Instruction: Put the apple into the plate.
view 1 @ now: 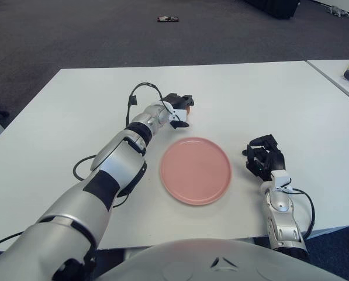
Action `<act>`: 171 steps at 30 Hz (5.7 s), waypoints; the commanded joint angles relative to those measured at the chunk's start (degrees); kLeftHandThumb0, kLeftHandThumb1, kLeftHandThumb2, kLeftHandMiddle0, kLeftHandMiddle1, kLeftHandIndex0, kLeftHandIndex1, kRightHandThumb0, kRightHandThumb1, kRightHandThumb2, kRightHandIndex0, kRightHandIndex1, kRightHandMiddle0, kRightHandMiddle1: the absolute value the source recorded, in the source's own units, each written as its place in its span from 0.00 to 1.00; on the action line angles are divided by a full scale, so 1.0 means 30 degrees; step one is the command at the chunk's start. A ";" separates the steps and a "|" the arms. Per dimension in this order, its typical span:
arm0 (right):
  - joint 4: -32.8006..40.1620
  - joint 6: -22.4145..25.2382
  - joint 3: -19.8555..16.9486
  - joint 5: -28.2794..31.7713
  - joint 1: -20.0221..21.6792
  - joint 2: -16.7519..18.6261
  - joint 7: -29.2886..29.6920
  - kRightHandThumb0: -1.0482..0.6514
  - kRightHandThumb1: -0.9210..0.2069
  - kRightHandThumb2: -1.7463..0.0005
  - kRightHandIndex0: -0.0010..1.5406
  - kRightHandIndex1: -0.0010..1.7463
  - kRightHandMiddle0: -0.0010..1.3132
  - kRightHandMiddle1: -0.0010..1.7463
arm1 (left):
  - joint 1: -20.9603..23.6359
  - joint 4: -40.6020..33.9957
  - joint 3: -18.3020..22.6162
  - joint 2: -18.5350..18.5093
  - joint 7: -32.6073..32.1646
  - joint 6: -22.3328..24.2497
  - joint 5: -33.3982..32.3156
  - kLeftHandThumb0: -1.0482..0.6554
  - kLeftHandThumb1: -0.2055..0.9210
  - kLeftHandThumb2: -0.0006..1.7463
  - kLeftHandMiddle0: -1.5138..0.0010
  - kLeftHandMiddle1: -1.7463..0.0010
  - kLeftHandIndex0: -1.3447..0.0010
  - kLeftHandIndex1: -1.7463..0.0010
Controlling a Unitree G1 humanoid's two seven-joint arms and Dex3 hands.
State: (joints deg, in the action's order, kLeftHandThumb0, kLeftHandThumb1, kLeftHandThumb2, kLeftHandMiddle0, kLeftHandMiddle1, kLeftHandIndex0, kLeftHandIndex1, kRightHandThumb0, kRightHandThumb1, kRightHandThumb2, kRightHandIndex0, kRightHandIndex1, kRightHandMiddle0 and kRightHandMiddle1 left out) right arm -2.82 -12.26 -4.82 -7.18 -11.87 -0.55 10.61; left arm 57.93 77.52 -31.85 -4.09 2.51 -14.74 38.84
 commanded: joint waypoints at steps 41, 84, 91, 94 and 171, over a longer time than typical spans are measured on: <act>-0.0049 0.0571 -0.0022 -0.0155 -0.0372 0.0023 0.0116 0.40 0.16 0.55 0.39 0.71 0.23 1.00 | -0.0444 0.0498 0.1302 0.0146 0.0534 0.0636 -0.0683 0.08 0.79 0.29 1.00 1.00 1.00 1.00; 0.0150 -0.0161 -0.0101 -0.0085 -0.1017 0.0053 0.0471 0.40 0.18 0.53 0.40 0.71 0.24 1.00 | -0.0025 0.0873 -0.1741 0.1721 -0.0329 0.1384 0.2037 0.24 0.53 0.52 0.84 0.05 0.88 0.02; 0.0202 0.0100 -0.0125 -0.0076 -0.1086 0.0107 0.0482 0.40 0.18 0.53 0.39 0.70 0.24 1.00 | 0.0058 0.0888 -0.2136 0.1738 -0.0129 0.1542 0.2425 0.29 0.52 0.53 0.59 0.00 0.75 0.00; 0.0280 0.0084 -0.0126 -0.0037 -0.1141 0.0161 0.0494 0.40 0.19 0.53 0.39 0.70 0.24 1.00 | 0.0091 0.0869 -0.2278 0.1697 -0.0140 0.1462 0.2605 0.31 0.50 0.55 0.53 0.00 0.70 0.00; -0.0988 -0.0001 -0.0495 0.0138 0.0267 -0.0481 0.0170 0.40 0.17 0.55 0.39 0.71 0.23 1.00 | 0.0368 -0.0159 0.2711 -0.0970 -0.0288 -0.0419 -0.1887 0.33 0.40 0.80 0.17 0.00 0.51 0.00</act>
State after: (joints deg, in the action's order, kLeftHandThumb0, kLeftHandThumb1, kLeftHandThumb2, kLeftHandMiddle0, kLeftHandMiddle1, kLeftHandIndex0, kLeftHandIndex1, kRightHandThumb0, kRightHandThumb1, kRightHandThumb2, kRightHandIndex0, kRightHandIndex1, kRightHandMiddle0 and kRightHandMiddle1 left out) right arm -4.65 -14.51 -5.88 -6.24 -11.58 -1.49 10.91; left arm 56.97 78.25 -24.55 -5.72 1.63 -14.19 34.02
